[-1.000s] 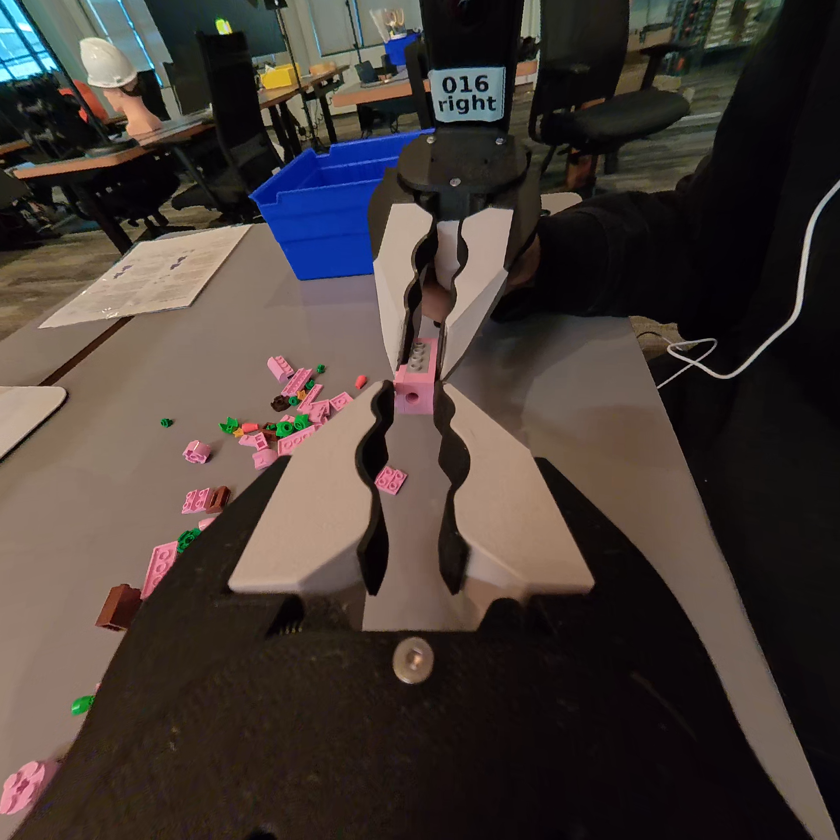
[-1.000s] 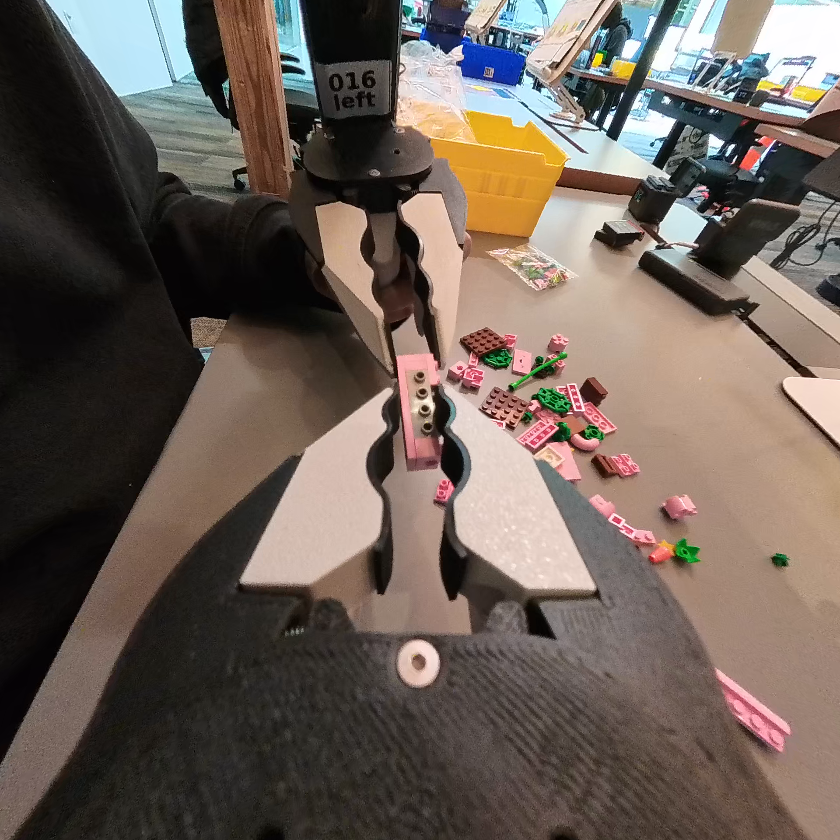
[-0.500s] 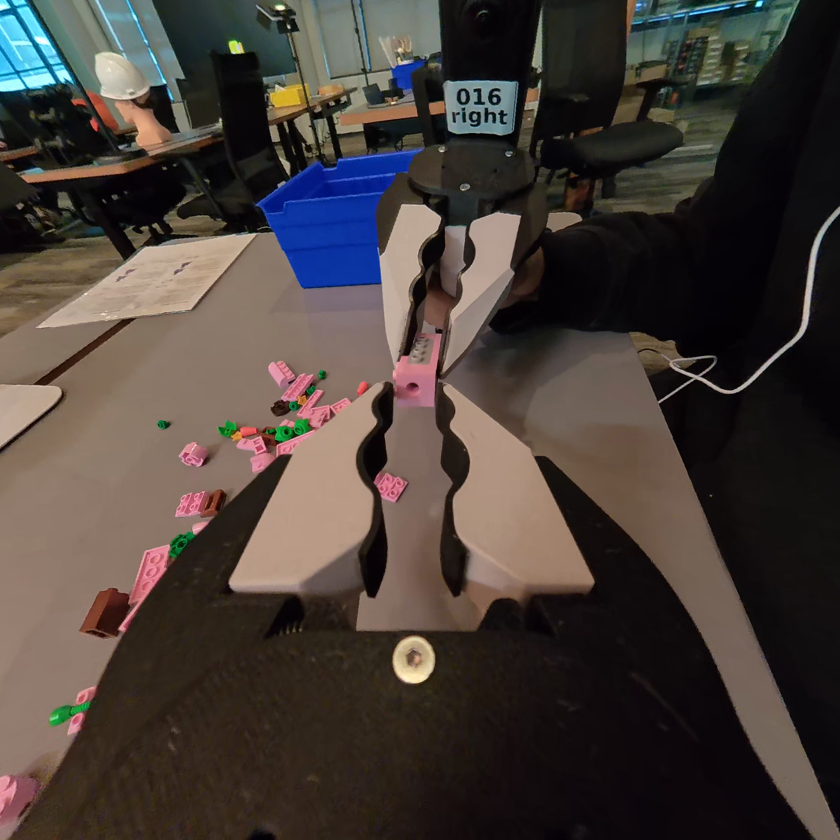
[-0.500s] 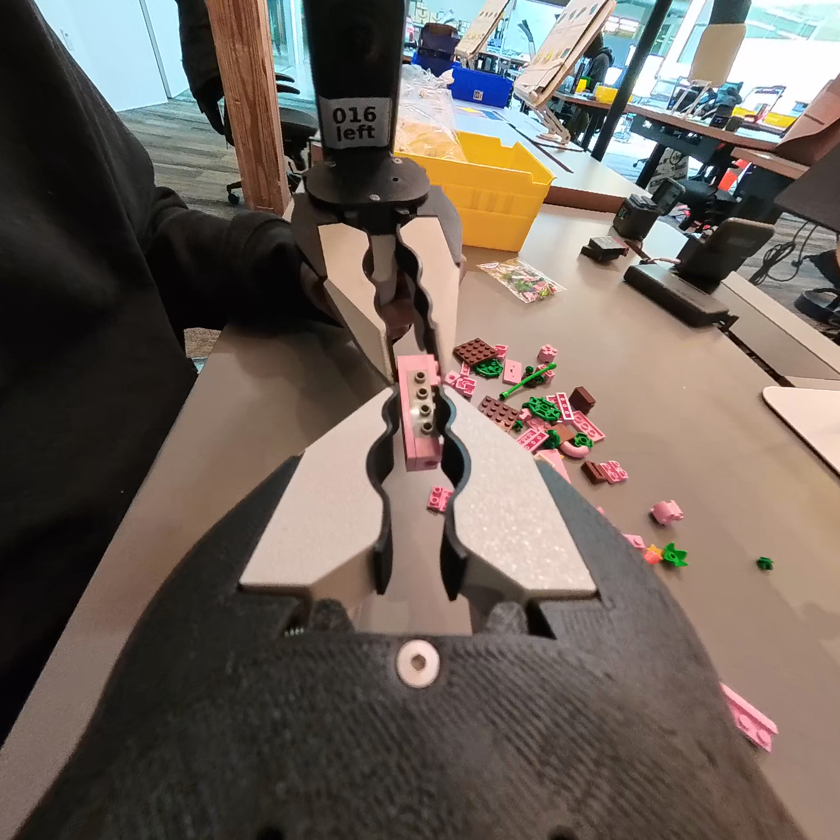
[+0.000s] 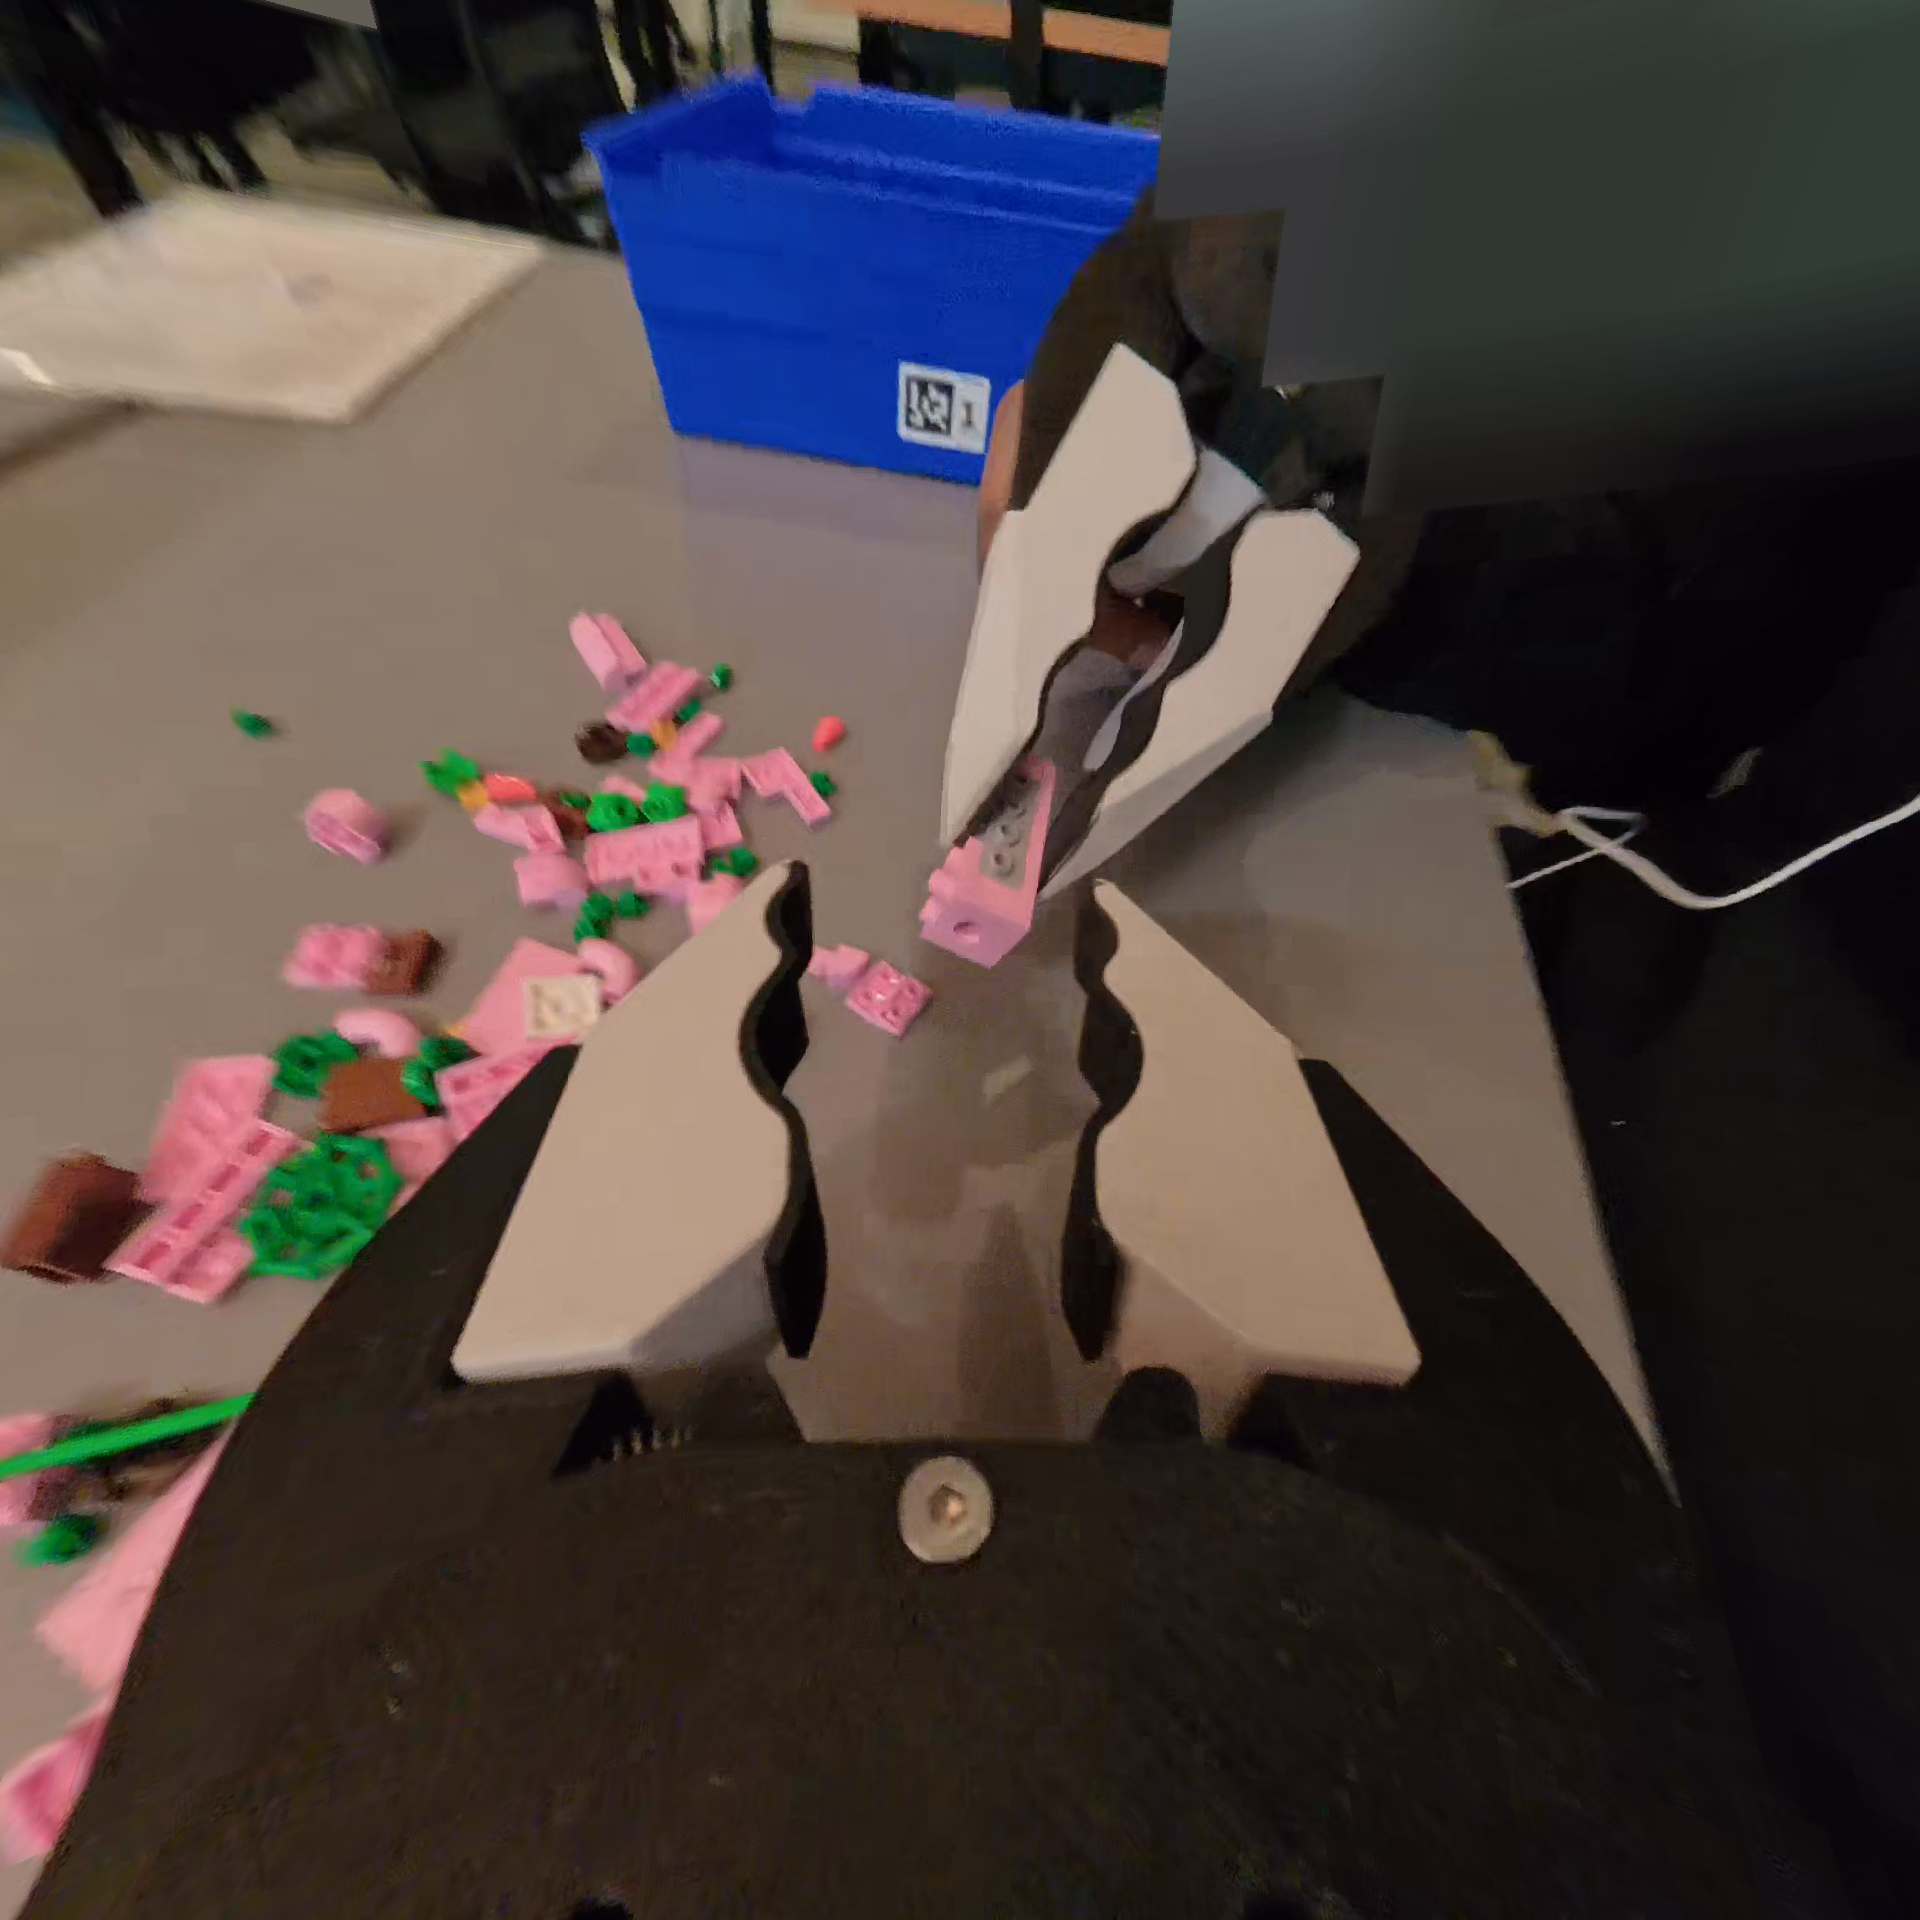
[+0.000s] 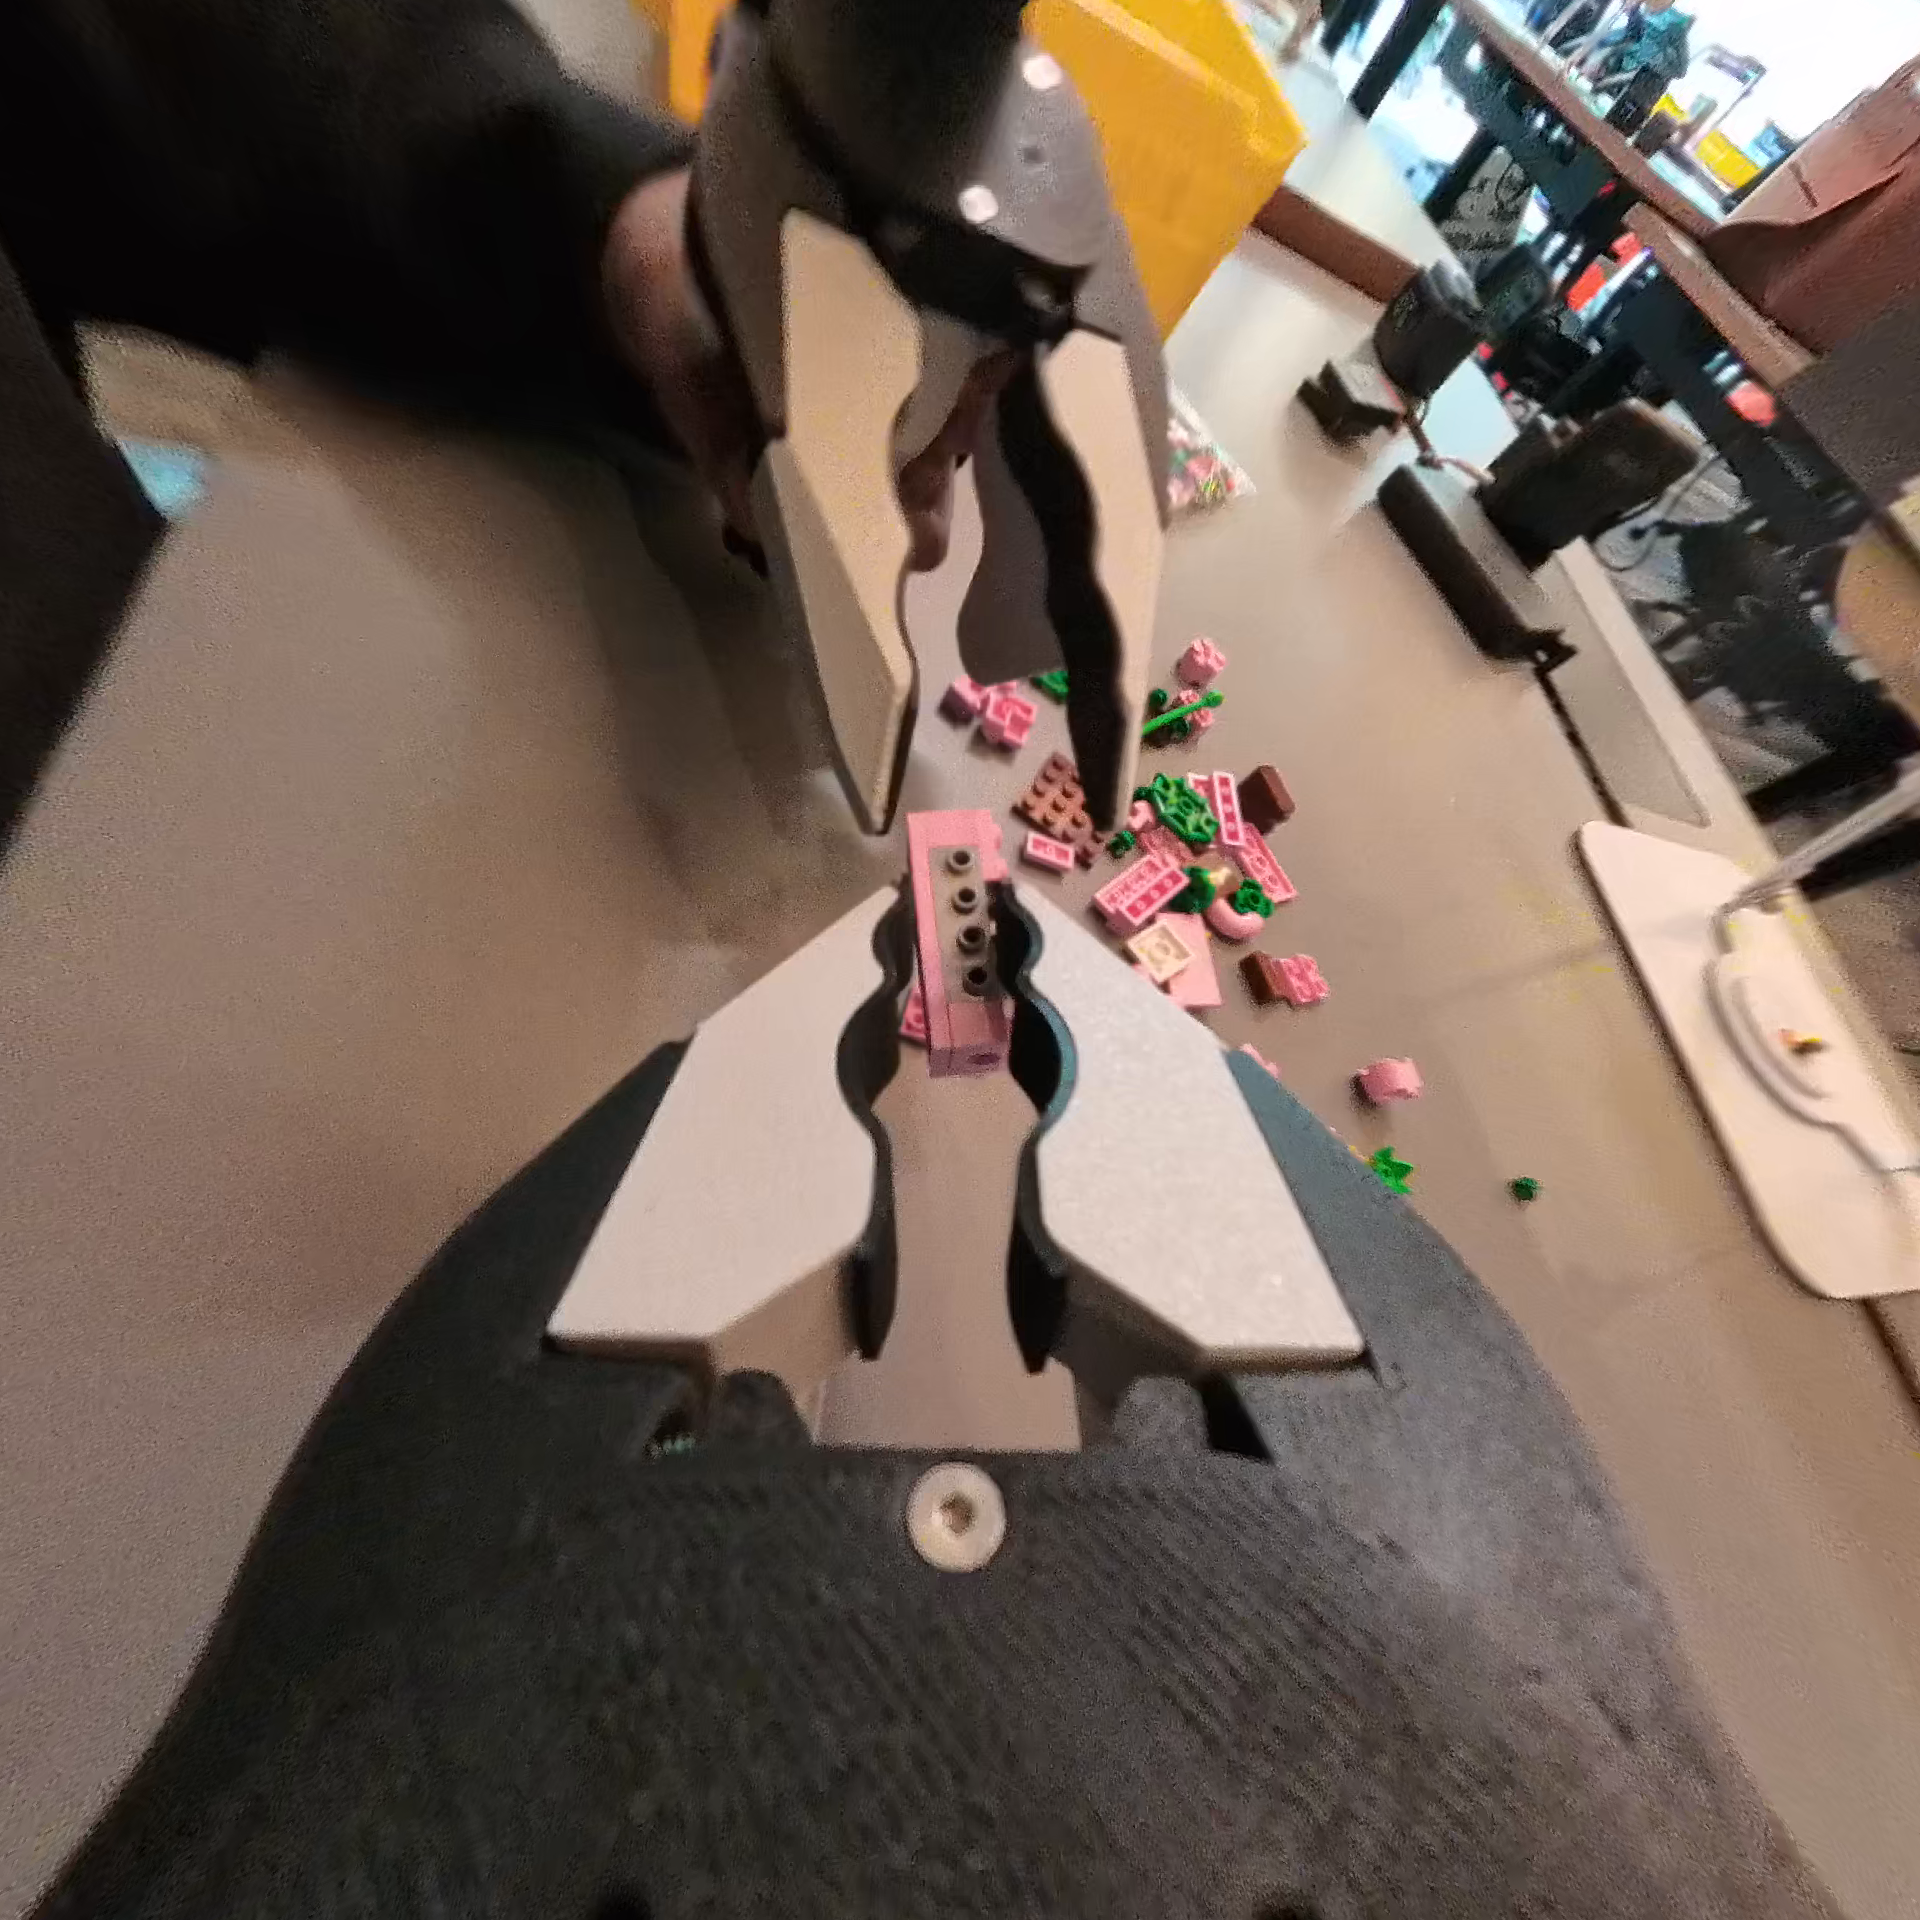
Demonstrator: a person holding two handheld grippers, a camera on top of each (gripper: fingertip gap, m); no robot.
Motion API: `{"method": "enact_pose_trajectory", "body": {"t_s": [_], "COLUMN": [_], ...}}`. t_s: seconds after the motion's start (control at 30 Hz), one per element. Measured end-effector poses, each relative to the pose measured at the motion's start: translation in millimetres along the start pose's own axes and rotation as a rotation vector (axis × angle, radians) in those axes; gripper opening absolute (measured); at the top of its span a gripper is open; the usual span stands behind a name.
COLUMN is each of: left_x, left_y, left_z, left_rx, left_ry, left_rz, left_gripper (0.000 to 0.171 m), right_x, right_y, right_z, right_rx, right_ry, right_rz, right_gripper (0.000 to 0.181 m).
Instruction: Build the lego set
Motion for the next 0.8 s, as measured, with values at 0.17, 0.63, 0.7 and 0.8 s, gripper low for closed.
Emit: {"method": "enact_pose_trajectory", "body": {"t_s": [0.17, 0.63, 0.7, 0.8], "left_x": [-1.9, 0.5, 0.7, 0.7], "left_y": [4.1, 3.4, 2.2, 4.4], "left_z": [-6.5, -3.8, -2.8, -3.1], "left_rx": [0.175, 0.218, 0.210, 0.207], "left_ry": [0.071, 0.172, 0.177, 0.181], "left_rz": [-0.004, 0.011, 0.017, 0.000], "left_gripper": [0.050, 0.019, 0.019, 0.019], "right_x": [-7.8, 8.9, 20.9, 35.6], "right_y": [-1.3, -10.9, -9.1, -8.4], "right_z": [-10.4, -0.2, 14.4, 27.8], "right_rx": [0.307, 0.188, 0.078, -0.022], "right_ry": [0.206, 0.243, 0.258, 0.269], "right_rz": [-0.073, 0.174, 0.224, 0.294], "right_gripper": [0.014, 0.062, 0.065, 0.063]}}
Point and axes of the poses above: each gripper's, where its closed fingertips meet, x back along the fingers, y out of its underside, z = x × y across the jaws, the point moved 7 cm from there along x, back along the fingers, and after that the axes turned 10 degrees about -x, right-handed, at the moved point
